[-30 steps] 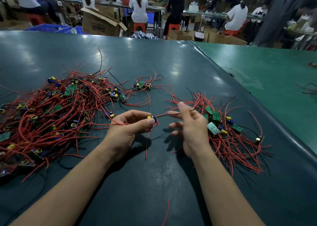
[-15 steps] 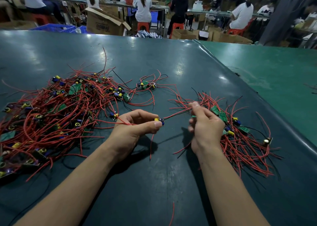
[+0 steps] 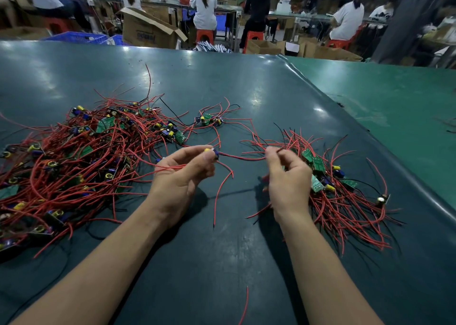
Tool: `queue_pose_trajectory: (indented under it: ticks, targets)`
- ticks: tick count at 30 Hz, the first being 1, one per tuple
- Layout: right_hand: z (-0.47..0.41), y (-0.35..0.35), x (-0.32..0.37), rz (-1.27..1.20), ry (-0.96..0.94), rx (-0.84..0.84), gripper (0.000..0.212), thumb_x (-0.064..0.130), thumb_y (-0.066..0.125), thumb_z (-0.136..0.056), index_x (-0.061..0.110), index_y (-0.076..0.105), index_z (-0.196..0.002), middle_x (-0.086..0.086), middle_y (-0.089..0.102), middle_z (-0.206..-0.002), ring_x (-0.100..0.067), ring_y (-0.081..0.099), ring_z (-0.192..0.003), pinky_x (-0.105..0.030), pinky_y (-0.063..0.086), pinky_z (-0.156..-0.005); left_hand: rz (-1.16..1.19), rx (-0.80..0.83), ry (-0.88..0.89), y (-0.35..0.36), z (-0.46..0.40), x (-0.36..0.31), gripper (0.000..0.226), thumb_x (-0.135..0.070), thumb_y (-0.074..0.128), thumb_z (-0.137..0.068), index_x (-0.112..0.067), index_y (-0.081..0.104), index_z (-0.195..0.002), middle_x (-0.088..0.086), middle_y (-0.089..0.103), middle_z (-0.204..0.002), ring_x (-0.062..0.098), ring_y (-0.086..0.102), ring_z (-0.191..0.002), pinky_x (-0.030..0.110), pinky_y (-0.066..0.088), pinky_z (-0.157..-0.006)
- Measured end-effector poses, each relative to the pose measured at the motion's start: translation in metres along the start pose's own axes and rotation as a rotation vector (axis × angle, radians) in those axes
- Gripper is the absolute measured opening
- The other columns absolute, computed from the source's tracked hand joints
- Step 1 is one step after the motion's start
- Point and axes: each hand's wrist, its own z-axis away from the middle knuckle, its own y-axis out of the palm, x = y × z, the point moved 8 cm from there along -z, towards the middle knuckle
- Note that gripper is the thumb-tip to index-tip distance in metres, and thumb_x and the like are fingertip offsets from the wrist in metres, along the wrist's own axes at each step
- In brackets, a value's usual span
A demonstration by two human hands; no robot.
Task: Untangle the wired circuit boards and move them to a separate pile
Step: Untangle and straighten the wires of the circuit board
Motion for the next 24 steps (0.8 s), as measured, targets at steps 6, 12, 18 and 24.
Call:
queue_pose_trajectory:
  ticks: [6,12,18,24]
  targets:
    - [0.007,0.007,0.006,0.229,-0.064,0.092,0.027,0.026,0.074,-0.086,0.023,0.064,-0.111,0.008,0.063,-0.082,0.003,0.055,-0.062,-0.019,0.045,-0.066,-0.045,-0.15,0.093,-0.012,-0.002,-0.01,0.024,-0.028,0.068,-0.072,-0.007,0.069,-0.083,-0.002,0.061,-0.059,0.008,0.05,-0.05,0.02,0.045,-0.058]
    - [0.026,0.039,0.002,-0.16,0.2,0.465,0.025,0.033,0.066,-0.091,0.015,0.077,-0.078,0.001,0.064,-0.06,-0.009,0.051,-0.047,-0.017,0.033,-0.042,-0.106,0.003,-0.024,-0.001,-0.003,-0.001,0.062,-0.073,0.081,-0.045,-0.018,0.052,-0.054,0.0,0.039,-0.047,0.014,0.033,-0.044,0.026,0.03,-0.049]
    - [0.049,0.059,0.001,-0.303,0.385,0.743,0.04,0.042,0.072,-0.073,0.004,0.072,-0.085,0.005,0.051,-0.052,-0.003,0.037,-0.037,-0.013,0.025,-0.036,-0.457,0.262,-0.137,0.019,0.014,0.021,0.052,-0.054,0.073,-0.08,-0.008,0.061,-0.059,0.004,0.034,-0.053,0.015,0.029,-0.049,0.026,0.025,-0.046]
    - [0.046,0.055,0.005,-0.392,0.423,0.677,0.005,0.017,0.074,-0.075,0.014,0.077,-0.073,0.004,0.061,-0.053,-0.001,0.038,-0.034,-0.01,0.025,-0.033,-0.569,0.317,-0.065,0.028,0.016,0.016,0.031,-0.038,0.066,-0.078,-0.019,0.059,-0.053,-0.007,0.044,-0.05,0.006,0.033,-0.045,0.019,0.024,-0.045]
